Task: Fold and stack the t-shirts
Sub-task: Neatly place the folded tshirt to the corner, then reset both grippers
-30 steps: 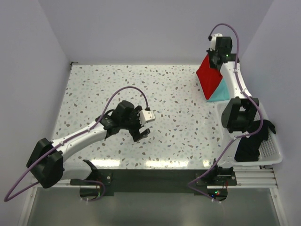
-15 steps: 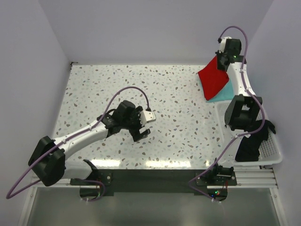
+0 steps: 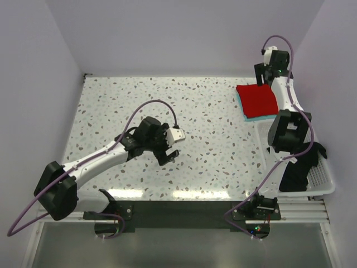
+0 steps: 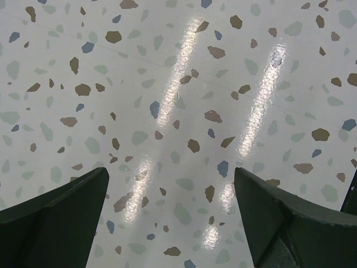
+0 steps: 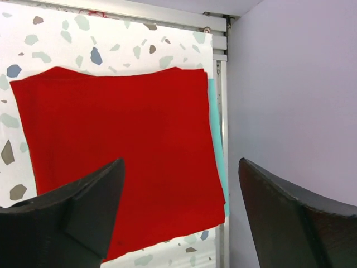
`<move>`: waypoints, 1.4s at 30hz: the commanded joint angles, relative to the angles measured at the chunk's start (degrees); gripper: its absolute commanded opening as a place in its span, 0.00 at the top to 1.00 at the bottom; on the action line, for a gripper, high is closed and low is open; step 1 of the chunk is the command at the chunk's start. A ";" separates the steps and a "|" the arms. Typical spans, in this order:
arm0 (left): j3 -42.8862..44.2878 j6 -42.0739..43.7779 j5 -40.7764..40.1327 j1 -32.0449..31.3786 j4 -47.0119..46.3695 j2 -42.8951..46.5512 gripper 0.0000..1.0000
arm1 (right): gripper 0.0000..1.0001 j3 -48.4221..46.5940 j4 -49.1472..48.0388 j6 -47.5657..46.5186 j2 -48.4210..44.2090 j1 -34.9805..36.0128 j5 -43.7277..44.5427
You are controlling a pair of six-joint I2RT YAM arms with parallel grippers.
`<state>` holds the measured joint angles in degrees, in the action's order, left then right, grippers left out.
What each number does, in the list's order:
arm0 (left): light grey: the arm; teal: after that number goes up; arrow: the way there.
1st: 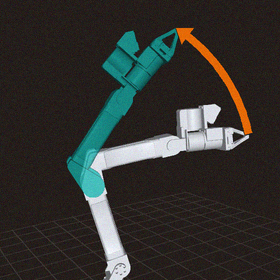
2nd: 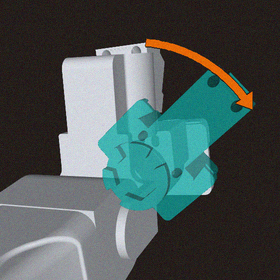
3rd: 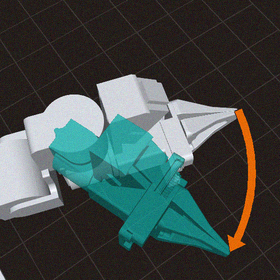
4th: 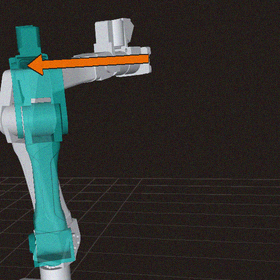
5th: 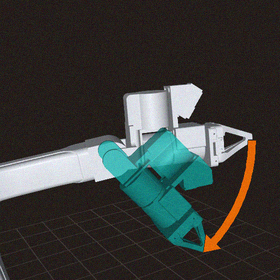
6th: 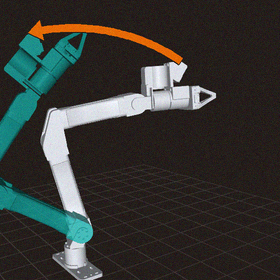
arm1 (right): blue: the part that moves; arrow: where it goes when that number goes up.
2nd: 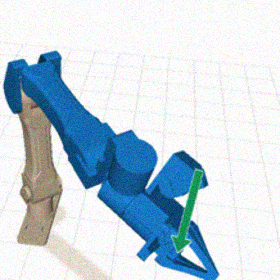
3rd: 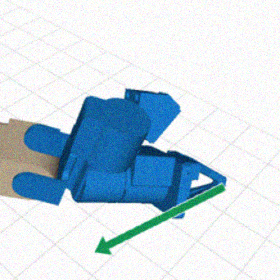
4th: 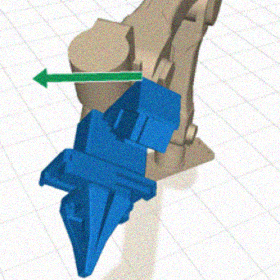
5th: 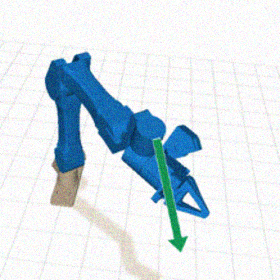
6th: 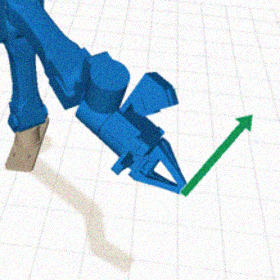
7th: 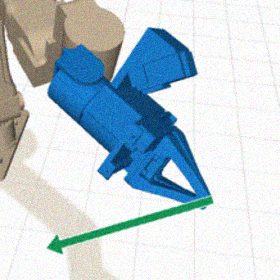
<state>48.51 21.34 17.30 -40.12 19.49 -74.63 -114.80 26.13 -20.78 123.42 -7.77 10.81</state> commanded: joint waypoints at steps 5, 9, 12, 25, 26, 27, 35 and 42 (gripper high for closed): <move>3.51 -7.00 3.08 4.07 2.66 2.56 0.00 | 0.10 -4.63 3.99 1.52 -5.19 -0.23 -2.28; 7.11 -10.88 6.77 9.08 4.77 2.91 0.00 | 0.06 -6.92 11.28 3.81 -9.40 -0.14 -9.65; 10.80 -12.90 9.94 14.61 6.44 2.21 0.00 | 0.01 -6.14 16.31 5.04 -14.58 0.12 -16.94; 18.64 -11.77 23.31 45.46 14.70 -3.95 0.00 | 0.01 20.11 28.38 7.23 -37.33 14.08 -33.49; 18.11 -10.98 22.87 46.44 14.96 -3.77 0.00 | 0.01 26.41 27.84 7.24 -38.85 15.23 -33.14; 16.46 -10.36 22.34 47.14 15.05 -3.42 0.00 | 0.01 29.43 27.14 8.11 -40.60 16.20 -32.96; 4.76 -7.72 14.01 48.56 10.75 5.54 0.00 | 0.01 50.88 21.95 9.44 -53.17 18.93 -30.85; 2.38 -8.16 10.21 48.47 9.00 8.80 0.00 | 0.01 56.53 18.17 11.63 -58.55 19.02 -29.09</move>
<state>51.57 12.62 29.61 8.23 31.97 -68.12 -59.16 48.95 -11.20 66.57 10.98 -19.68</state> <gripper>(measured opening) 0.997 0.986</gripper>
